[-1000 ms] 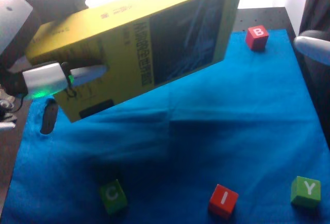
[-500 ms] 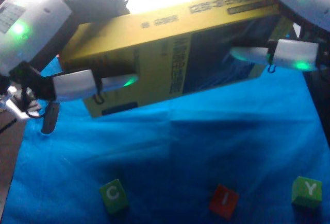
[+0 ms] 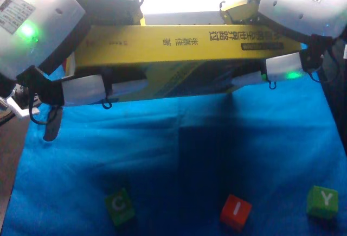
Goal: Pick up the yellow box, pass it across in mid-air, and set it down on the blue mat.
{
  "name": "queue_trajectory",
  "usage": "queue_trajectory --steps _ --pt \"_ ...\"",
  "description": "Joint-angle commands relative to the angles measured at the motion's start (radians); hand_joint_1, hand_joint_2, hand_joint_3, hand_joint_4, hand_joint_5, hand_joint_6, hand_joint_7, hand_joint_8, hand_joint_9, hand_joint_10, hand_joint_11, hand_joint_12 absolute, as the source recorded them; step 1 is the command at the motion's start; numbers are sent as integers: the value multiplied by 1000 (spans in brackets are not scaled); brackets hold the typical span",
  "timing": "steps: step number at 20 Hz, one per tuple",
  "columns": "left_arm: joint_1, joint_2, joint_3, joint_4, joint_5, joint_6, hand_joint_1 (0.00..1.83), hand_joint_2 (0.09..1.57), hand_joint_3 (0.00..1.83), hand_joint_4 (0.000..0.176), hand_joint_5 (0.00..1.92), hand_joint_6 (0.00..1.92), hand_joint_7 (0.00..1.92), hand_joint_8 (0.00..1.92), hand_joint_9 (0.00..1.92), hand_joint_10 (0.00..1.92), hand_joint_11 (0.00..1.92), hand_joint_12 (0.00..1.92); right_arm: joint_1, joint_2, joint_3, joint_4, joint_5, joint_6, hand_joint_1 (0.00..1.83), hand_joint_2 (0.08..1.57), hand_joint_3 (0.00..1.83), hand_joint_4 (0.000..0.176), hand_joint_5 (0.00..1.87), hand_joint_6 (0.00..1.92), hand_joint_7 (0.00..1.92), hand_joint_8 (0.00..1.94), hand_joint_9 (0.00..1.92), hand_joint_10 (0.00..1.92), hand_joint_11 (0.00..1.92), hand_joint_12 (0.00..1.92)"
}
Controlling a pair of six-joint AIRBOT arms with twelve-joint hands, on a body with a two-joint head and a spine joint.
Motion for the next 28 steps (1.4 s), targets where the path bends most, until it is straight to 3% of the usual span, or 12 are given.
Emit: queue_trajectory --steps 1,6,7,8,10,12,14,16,18,20,25,28 --pt "-21 1 -12 11 -204 -82 1151 1199 0 0 1108 1921 1401 1921 1524 1921 1608 1921 14 10 10 39 67 -25 1334 1166 279 0 1345 1921 1543 1941 1645 1921 1715 1921" --pt "-9 13 -13 -33 -177 -82 1140 1194 0 0 1131 1921 1423 1921 1526 1921 1609 1921 18 105 -60 29 181 -25 1395 1196 140 0 1176 1921 1388 1941 1523 1921 1591 1921" --pt "2 17 -13 -54 -179 -82 690 1187 0 0 506 1059 682 1129 648 1311 419 1593 18 126 -77 22 209 -25 1386 1200 132 0 1156 1921 1374 1941 1507 1921 1580 1921" --pt "14 22 -13 -77 -182 -81 679 1185 0 0 364 581 441 568 317 906 83 1586 18 149 -96 16 235 -25 1375 1179 110 0 1198 1921 1435 1941 1590 1921 1651 1921" --pt "36 29 -14 -122 -184 -72 646 1205 1 6 289 99 272 62 160 356 2 1263 18 182 -125 14 279 -25 1408 1151 40 0 1191 1921 1445 1941 1621 1921 1686 1921" --pt "72 38 -17 -177 -197 -70 614 1204 0 41 202 6 133 2 56 116 0 694 17 210 -157 14 330 -25 1548 1151 26 0 1113 1921 1344 1941 1539 1921 1622 1921" --pt "105 51 -25 -216 -216 -69 564 1226 5 34 110 6 6 3 1 4 0 36 17 242 -181 14 340 -25 1642 1135 17 0 1192 1921 1432 1941 1588 1921 1656 1921" --pt "137 68 -34 -256 -242 -68 515 1219 1 62 57 0 0 0 0 0 0 0 1 281 -204 17 340 -25 1620 1140 19 0 1185 1921 1382 1941 1518 1921 1595 1921" --pt "171 82 -42 -297 -273 -67 540 1245 10 44 30 0 0 0 0 0 0 0 -46 309 -224 46 349 -25 1624 1146 20 0 1141 1921 1382 1941 1517 1921 1605 1921" --pt "199 94 -49 -333 -301 -66 517 1240 4 92 29 1 0 0 0 0 0 0 -126 351 -252 84 390 -25 1637 1148 19 0 1121 1921 1371 1941 1505 1921 1589 1921" --pt "242 112 -57 -396 -338 -64 485 1248 5 108 17 0 0 0 0 0 0 0 -371 415 -314 200 509 -22 1633 1144 13 0 1081 1921 1328 1941 1487 1921 1572 1921" --pt "247 116 -59 -412 -353 -63 475 1260 7 104 23 2 0 0 0 0 0 0 -389 418 -305 230 502 -19 1637 1145 12 0 1112 1921 1360 1941 1487 1921 1572 1921"
